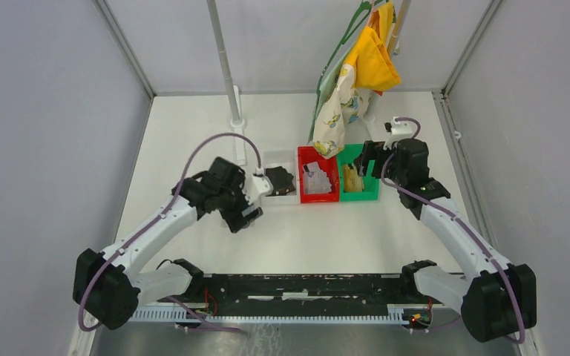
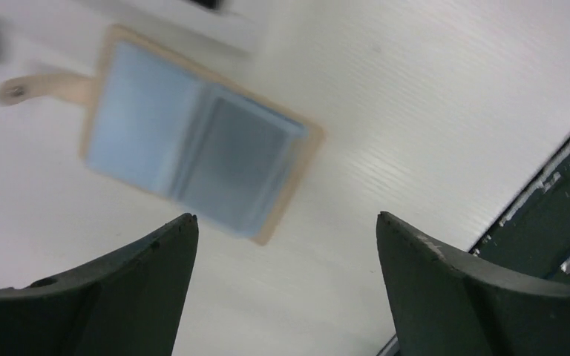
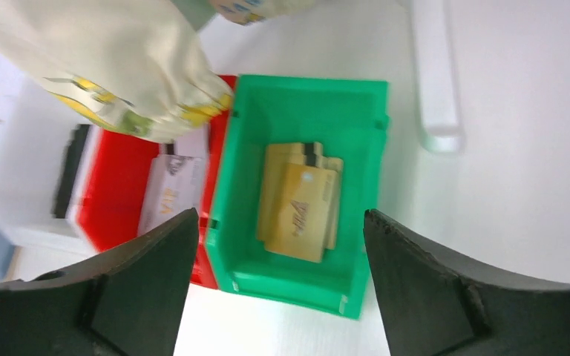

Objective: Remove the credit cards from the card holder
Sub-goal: Reset both arms

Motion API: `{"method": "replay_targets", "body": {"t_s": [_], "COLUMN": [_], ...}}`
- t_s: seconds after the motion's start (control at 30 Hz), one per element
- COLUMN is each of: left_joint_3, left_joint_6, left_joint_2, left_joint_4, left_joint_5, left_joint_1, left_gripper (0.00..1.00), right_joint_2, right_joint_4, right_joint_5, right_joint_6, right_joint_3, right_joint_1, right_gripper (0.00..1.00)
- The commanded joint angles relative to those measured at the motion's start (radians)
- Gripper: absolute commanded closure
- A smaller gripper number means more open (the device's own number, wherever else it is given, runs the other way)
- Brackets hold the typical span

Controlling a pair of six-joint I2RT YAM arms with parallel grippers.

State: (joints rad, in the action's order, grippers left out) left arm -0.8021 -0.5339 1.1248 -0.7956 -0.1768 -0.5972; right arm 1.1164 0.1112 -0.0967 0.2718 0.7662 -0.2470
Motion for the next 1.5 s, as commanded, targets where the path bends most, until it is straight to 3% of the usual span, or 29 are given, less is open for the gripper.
{"method": "replay_targets", "body": {"t_s": [0.0,0.03,0.23,0.5,0.77,0.97,1.13,1.2,1.27,1.37,1.47], "left_joint_3": [-0.137,-0.162,-0.235,0.047,0.278,0.478,0.486,0.478,0.521,0.573,0.557], "left_joint_6": [-0.004,0.007,0.163,0.308,0.495,0.604,0.583,0.557,0.515,0.483,0.487], "left_joint_2": [-0.001,0.031,0.208,0.273,0.274,0.305,0.385,0.377,0.376,0.394,0.399], "left_joint_4": [0.082,0.105,0.302,0.82,1.225,1.715,1.846,1.802,1.879,1.974,1.95], "left_joint_5": [-0.134,-0.161,-0.266,-0.199,-0.233,-0.23,-0.114,-0.029,0.064,0.168,0.174], "left_joint_1": [0.266,0.334,0.703,0.831,0.832,0.827,0.769,0.732,0.67,0.61,0.611], "left_gripper": [0.04,0.03,0.0,0.0,0.0,0.0,0.0,0.0,0.0,0.0,0.0], "right_joint_2": [-0.145,-0.196,-0.333,-0.239,-0.11,-0.037,0.033,0.081,0.133,0.142,0.244], "right_joint_4": [-0.14,-0.181,-0.345,-0.617,-0.991,-1.192,-1.345,-1.454,-1.533,-1.475,-1.651], "right_joint_5": [0.28,0.371,0.775,1.032,1.022,0.98,0.914,0.895,0.863,0.721,0.523], "right_joint_6": [0.018,0.024,0.014,-0.037,-0.109,-0.214,-0.297,-0.307,-0.337,-0.388,-0.484], "right_joint_3": [-0.156,-0.208,-0.438,-0.663,-0.835,-0.886,-0.895,-0.913,-0.919,-0.887,-0.927], "right_joint_1": [0.004,0.004,0.006,0.043,0.065,0.074,0.082,0.084,0.083,0.084,0.081], "right_gripper": [0.07,0.02,0.02,0.02,0.02,0.02,0.02,0.02,0.02,0.02,0.02]}}
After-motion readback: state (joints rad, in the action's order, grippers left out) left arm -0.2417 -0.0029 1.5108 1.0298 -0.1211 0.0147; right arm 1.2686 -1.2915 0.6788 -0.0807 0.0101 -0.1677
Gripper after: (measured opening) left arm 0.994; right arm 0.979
